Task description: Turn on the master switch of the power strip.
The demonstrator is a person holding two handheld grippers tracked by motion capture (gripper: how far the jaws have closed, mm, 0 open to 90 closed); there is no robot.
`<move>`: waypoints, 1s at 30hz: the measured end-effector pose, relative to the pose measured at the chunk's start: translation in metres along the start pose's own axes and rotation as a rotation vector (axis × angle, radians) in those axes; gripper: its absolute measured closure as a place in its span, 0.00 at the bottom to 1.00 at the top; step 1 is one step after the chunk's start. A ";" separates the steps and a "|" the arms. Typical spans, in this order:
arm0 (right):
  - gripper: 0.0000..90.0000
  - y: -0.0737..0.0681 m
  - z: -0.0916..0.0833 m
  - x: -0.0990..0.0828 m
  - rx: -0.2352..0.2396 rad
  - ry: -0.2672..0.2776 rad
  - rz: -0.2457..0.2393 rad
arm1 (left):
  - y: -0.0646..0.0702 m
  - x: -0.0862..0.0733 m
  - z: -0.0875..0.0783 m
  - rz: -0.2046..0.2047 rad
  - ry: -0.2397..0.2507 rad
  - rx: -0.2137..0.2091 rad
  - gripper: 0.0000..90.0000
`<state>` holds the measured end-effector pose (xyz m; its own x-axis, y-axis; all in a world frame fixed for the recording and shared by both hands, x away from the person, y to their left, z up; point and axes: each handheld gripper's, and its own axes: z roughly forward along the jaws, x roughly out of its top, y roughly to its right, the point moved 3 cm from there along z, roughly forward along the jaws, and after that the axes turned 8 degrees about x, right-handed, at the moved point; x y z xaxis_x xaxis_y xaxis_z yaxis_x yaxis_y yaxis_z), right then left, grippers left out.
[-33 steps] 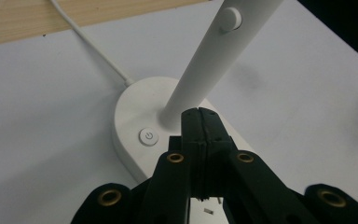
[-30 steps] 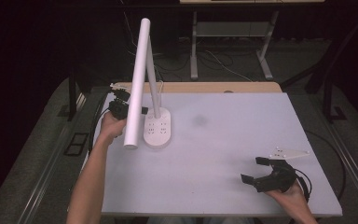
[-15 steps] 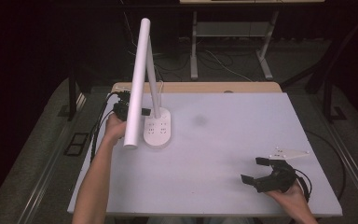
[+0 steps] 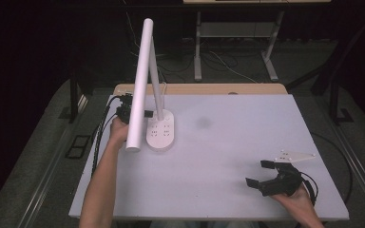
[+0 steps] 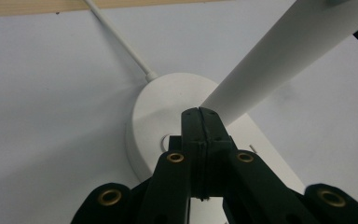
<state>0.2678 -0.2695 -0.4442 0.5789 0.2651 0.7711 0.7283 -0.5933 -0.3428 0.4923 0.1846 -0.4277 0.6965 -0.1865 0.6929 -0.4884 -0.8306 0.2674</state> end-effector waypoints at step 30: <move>0.00 -0.001 0.001 0.000 0.002 -0.002 0.006 | 0.000 -0.010 0.017 -0.053 0.006 0.071 1.00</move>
<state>0.2674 -0.2683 -0.4446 0.5842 0.2633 0.7677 0.7255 -0.5935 -0.3485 0.4943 0.1781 -0.4458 0.7168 -0.1385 0.6834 -0.4126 -0.8743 0.2555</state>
